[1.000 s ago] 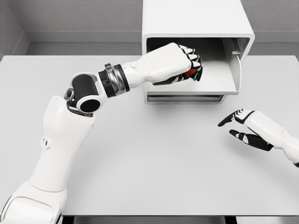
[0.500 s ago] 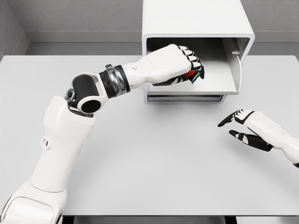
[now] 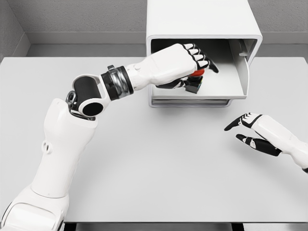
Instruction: Slide open multi-storey tabletop storage cabinets and put open load switch and slide close multi-storey tabletop storage cabinets
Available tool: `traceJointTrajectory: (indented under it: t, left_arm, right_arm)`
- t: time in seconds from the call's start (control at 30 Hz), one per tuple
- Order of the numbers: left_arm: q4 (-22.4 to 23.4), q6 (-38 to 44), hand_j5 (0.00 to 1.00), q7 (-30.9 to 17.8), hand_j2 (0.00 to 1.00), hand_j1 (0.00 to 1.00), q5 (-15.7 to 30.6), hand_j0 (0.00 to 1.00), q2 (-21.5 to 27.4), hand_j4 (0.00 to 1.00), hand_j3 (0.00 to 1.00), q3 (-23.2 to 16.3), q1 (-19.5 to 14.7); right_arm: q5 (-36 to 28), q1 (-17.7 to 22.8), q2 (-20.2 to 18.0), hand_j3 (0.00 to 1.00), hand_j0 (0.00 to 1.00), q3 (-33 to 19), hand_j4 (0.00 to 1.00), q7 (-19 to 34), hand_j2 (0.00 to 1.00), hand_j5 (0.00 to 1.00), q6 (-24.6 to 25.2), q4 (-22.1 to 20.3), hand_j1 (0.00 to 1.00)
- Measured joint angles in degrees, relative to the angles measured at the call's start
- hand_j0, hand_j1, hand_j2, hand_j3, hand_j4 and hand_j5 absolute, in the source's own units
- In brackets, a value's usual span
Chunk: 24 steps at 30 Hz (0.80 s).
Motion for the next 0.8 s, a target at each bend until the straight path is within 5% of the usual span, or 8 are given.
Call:
traceJointTrajectory:
  t: [0.1,0.23,0.4,0.53,0.8]
  left_arm:
    - [-0.71,-0.01,1.00,0.00,1.00,1.00,0.16,1.00,0.00,1.00,1.00,0.24,-0.09]
    - [-4.67,-0.03,1.00,-0.01,1.00,1.00,0.72,1.00,0.00,1.00,1.00,1.13,1.76]
    - [-10.37,-0.02,1.00,-0.01,1.00,1.00,9.74,1.00,0.39,1.00,1.00,3.58,4.04]
    - [-12.41,-0.05,1.00,-0.02,1.00,1.00,19.78,1.00,6.08,1.00,1.00,8.55,12.47]
    - [-11.42,-0.01,1.00,0.00,1.00,1.00,34.29,1.00,16.90,1.00,1.00,28.31,31.20]
  right_arm:
    - [-0.07,0.00,0.00,0.58,0.58,0.00,0.58,0.00,0.58,0.58,0.00,-0.04,0.58]
    - [-0.10,0.00,0.00,0.58,0.58,0.00,0.58,0.00,0.58,0.58,0.00,-0.03,0.58]
    - [-0.10,0.00,0.00,0.58,0.58,0.06,0.58,0.00,0.58,0.58,0.00,-0.07,0.58]
    - [-0.10,-0.09,0.00,0.58,0.58,0.22,0.58,0.00,0.58,0.58,0.00,-0.46,0.58]
    - [-0.27,-0.79,-0.16,0.58,0.58,0.59,0.58,0.00,0.58,0.58,0.00,-1.52,0.58]
